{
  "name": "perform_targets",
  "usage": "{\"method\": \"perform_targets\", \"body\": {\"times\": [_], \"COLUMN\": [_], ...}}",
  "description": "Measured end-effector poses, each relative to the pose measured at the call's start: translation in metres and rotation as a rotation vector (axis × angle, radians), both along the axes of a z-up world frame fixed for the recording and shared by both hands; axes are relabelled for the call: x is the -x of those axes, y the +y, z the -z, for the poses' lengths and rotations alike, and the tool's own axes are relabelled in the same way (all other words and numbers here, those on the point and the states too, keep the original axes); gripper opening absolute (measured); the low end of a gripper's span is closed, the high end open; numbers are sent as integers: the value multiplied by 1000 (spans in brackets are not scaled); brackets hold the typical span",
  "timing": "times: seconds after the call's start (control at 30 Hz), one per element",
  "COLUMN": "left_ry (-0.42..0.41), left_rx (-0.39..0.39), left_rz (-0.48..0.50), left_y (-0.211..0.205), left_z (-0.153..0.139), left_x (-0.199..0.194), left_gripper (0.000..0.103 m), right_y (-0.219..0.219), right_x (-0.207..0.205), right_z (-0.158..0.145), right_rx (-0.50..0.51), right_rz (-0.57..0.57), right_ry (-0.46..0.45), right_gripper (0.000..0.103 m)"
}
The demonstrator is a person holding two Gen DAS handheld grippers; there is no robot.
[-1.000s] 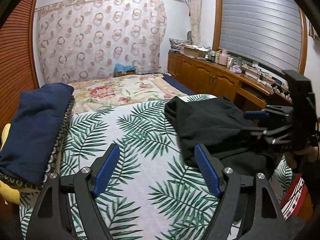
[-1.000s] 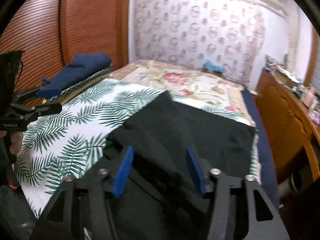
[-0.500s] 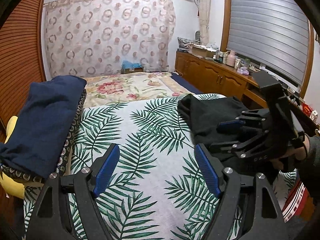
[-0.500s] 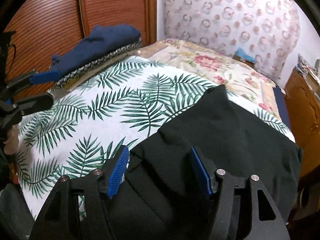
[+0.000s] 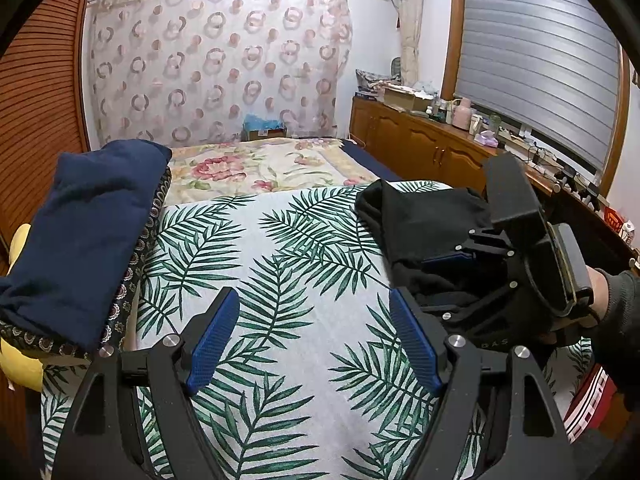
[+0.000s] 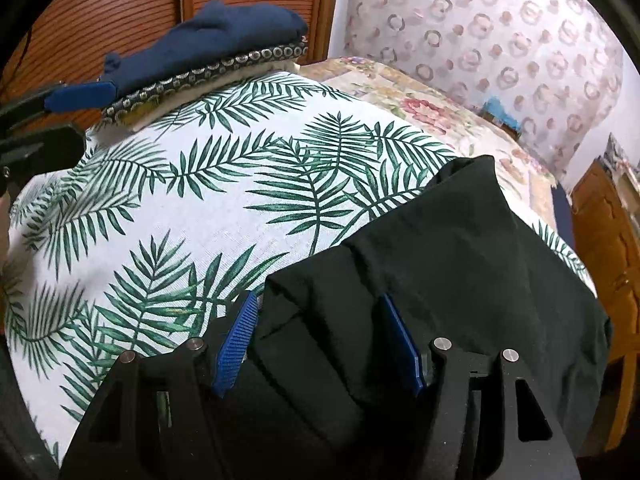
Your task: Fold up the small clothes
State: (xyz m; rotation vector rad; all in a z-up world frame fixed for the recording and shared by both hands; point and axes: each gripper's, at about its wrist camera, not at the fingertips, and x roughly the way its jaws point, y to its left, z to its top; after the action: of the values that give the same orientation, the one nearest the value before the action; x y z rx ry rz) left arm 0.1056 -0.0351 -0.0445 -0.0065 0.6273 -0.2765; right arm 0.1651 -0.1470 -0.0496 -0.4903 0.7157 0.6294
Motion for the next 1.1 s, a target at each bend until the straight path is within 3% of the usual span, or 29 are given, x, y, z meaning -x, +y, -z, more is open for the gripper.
{"method": "perform_targets", "body": {"times": [0.1,0.27,0.33,0.5,0.67,0.87,1.1], "left_ry": [4,12,14,16,17,21,34], "left_rx": [-4,-7,-7,-12,-4,-13,-16], "left_rz": [6,16,19,25,31,42,47], "left_y": [-2,-5,-5,-7,-7,-10,-11], "left_z": [1,3,4,4,4,5,7], "left_x": [1,-1,-1,0,0,0,-1], "left_gripper": [78,78,78,78,78,78,78], "right_y": [2,-13,-19,-42,-73,-114,-156], "right_x": [-2,1,-1,3,2,-13,-52], "right_z": [0,-11,-15,-38,-65,-84,-72], "right_rx": [-5,-49,-88,-216,-267,-201,-124], "right_rz": [3,29,34,64,137,292,484], "right_ry": [-2,9,22,-10,-93,-204,-211], "right_gripper": [62,18,11,9,9,8,8]}}
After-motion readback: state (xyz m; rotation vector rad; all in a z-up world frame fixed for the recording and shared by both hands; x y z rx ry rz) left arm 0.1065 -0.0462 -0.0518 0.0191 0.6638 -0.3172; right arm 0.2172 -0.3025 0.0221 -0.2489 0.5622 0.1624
